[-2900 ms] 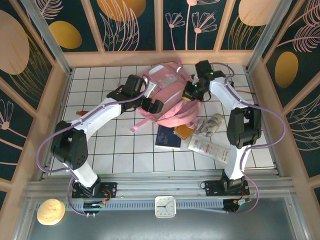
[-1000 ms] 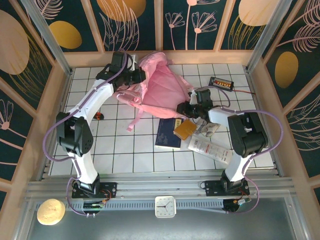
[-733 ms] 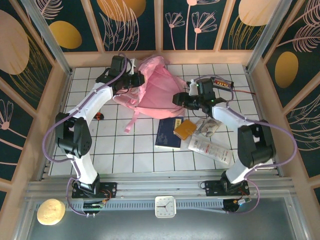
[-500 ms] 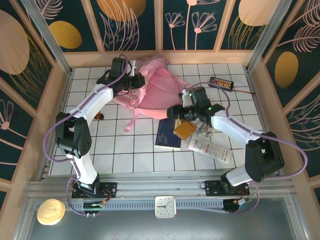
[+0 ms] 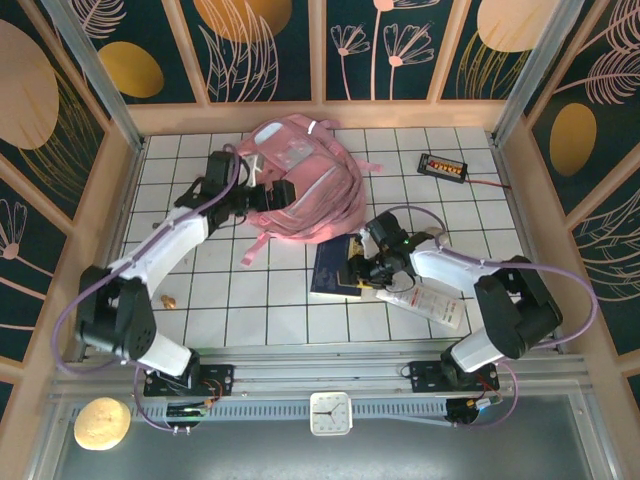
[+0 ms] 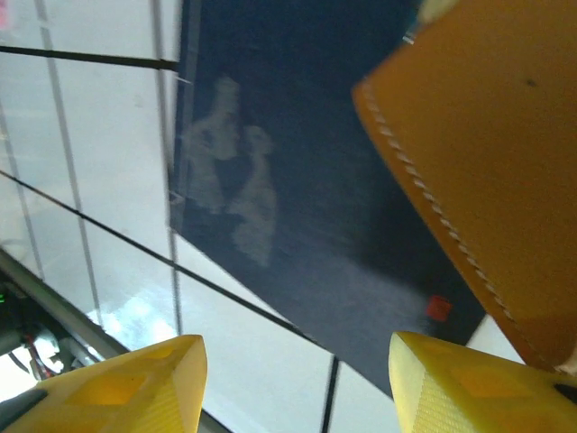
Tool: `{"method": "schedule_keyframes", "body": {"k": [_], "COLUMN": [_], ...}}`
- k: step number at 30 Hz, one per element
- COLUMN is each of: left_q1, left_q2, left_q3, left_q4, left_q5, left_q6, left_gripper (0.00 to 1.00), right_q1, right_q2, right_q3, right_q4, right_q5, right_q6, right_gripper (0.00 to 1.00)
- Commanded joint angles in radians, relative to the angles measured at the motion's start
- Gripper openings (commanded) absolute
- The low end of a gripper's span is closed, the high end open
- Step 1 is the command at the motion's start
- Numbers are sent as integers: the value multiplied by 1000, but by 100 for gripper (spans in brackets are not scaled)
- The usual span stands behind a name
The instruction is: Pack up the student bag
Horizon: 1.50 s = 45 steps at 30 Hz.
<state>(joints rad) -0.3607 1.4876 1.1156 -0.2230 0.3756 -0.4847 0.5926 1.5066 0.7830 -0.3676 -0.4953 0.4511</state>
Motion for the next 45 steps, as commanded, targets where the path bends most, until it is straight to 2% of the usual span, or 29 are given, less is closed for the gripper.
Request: {"method": "schedule_keyframes", "body": {"k": [1, 6, 8, 13, 18, 24, 28, 34, 45], "left_q1": [-74, -137, -142, -143, -144, -146, -152, -173, -251], "left_q2": [-54, -17, 5, 27, 100, 128, 186, 274, 395], "left_q3": [-122, -267, -288, -306, -271, -282, -290, -270, -175], "left_q4": [78, 233, 263, 307, 274, 279, 293, 264, 240], "left_q5": [66, 133, 129, 150, 217, 247, 282, 271, 298], "left_q6": [-76, -190, -202, -207, -219, -200, -194, -163, -151], "left_gripper": [99, 99, 99, 99, 99, 99, 99, 99, 99], "right_q1": [-29, -126, -168, -198, -171, -118, -111, -110, -108], "right_q2": [31, 59, 50, 2, -53, -51, 2, 96, 197], "right_q3": [-16, -2, -5, 10, -8, -35, -37, -4, 49], "right_q4": [31, 49, 30, -24, -13, -11, 27, 84, 154], "right_q5": [21, 108, 176, 220, 126, 41, 14, -1, -56], "right_q6": [12, 22, 35, 31, 35, 21, 19, -12, -61], "right_gripper": [57, 57, 56, 57, 57, 57, 57, 56, 49]}}
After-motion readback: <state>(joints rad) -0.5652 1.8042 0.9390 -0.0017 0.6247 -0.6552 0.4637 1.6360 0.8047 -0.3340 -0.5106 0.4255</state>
